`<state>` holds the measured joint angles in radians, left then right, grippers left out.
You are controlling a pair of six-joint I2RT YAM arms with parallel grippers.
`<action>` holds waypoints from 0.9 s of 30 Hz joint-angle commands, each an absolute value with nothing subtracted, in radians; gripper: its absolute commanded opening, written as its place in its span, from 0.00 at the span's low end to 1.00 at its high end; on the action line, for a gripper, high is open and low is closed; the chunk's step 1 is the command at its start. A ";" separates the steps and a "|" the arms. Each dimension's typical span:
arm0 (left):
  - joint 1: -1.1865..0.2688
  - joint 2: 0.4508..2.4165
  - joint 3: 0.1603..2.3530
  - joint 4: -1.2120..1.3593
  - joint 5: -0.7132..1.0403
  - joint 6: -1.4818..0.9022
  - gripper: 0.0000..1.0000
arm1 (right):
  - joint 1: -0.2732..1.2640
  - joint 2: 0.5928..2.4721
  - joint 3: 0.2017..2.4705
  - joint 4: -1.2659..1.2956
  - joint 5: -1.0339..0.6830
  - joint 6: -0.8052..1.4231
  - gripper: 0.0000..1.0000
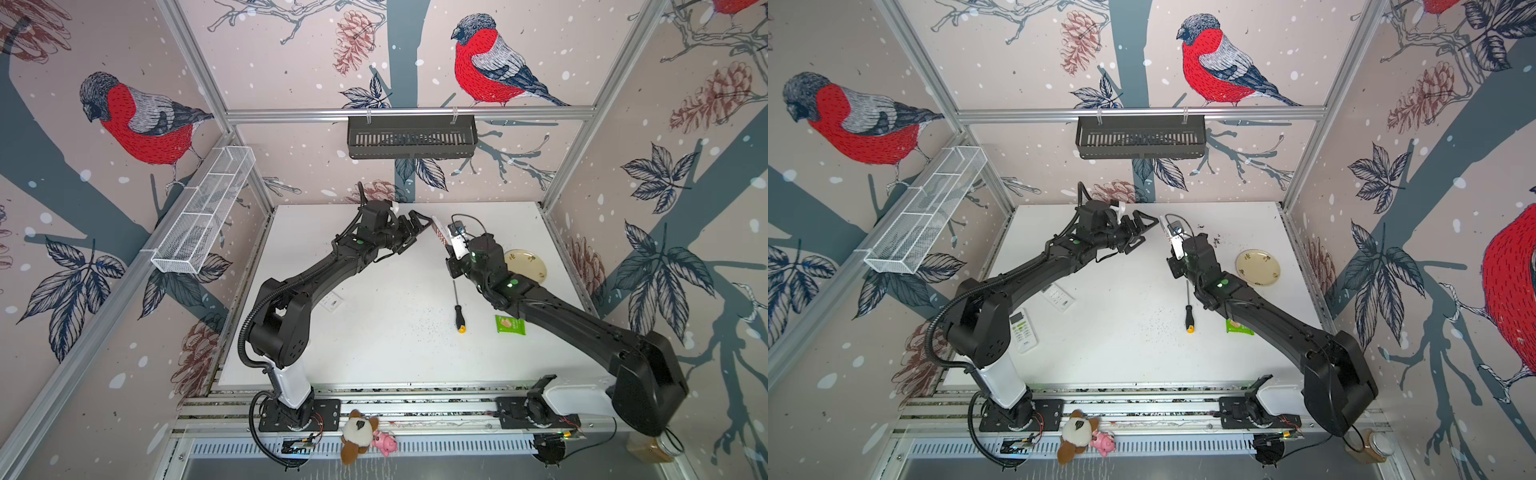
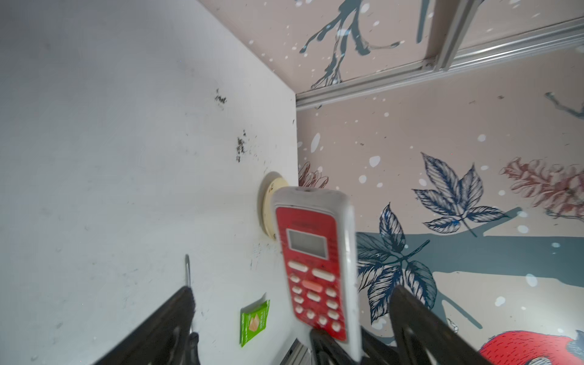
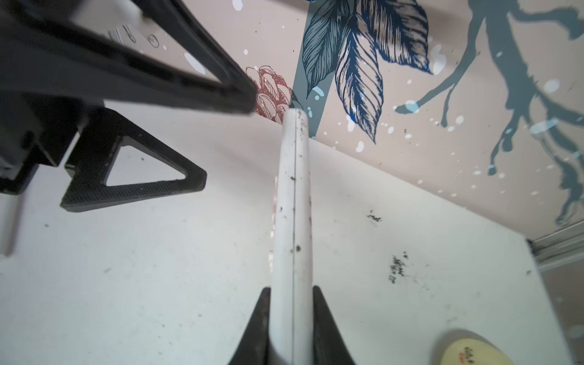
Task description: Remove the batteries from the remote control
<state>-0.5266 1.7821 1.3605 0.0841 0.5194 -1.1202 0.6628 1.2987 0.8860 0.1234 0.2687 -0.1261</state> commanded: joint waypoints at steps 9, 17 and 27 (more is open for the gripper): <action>-0.547 1.810 1.336 0.168 0.563 -1.244 0.95 | 0.788 1.352 0.847 0.302 0.505 -0.395 0.03; -0.547 1.736 1.272 0.195 0.564 -1.250 0.90 | 0.736 1.383 0.859 0.244 0.458 -0.297 0.03; -0.547 1.756 1.242 0.248 0.551 -1.305 0.90 | 0.782 1.384 0.842 0.257 0.392 -0.328 0.03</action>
